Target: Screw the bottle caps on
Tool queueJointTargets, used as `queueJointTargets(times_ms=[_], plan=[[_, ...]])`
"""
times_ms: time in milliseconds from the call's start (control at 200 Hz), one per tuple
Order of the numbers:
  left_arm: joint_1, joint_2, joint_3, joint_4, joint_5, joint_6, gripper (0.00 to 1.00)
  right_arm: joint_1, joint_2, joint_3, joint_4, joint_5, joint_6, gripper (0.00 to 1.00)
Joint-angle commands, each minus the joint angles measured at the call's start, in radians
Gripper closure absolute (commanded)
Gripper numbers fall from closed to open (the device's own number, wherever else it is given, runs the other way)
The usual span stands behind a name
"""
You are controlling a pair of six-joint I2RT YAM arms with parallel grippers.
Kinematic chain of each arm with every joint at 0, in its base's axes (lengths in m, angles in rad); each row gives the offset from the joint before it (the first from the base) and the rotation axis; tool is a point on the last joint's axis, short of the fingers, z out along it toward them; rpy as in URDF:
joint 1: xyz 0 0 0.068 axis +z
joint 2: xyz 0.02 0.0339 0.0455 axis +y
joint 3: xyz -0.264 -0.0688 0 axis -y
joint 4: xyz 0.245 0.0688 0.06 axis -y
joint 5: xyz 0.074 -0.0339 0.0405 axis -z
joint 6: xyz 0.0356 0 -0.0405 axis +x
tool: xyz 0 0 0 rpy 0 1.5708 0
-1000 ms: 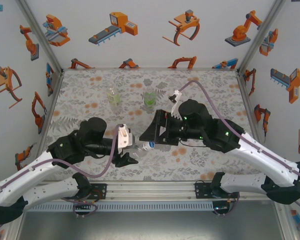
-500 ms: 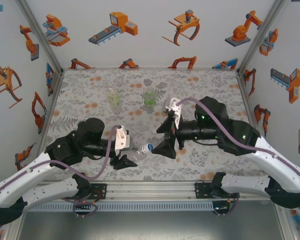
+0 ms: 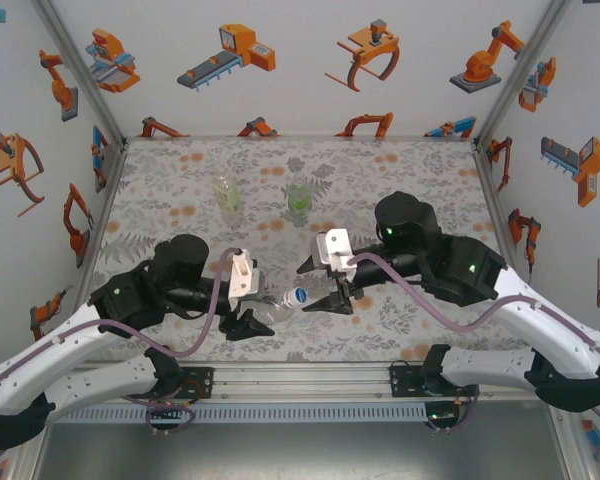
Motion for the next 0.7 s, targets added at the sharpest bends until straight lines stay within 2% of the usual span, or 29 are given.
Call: queueJointTargets(times_ms=[0, 145, 511, 696], plan=[[-0.004, -0.004, 0.037, -0.013, 0.012, -0.021, 1.0, 0.0, -0.007, 0.013, 0.035, -0.035, -0.027, 0.44], [-0.004, -0.009, 0.034, -0.017, 0.011, -0.026, 1.0, 0.002, -0.009, 0.0, 0.065, -0.057, -0.013, 0.46], [-0.004, -0.014, 0.05, -0.017, 0.002, -0.028, 1.0, 0.008, 0.0, -0.008, 0.064, -0.066, 0.006, 0.59], [-0.005, -0.012, 0.044, -0.012, 0.001, -0.032, 1.0, 0.008, -0.003, -0.018, 0.08, -0.064, 0.049, 0.76]])
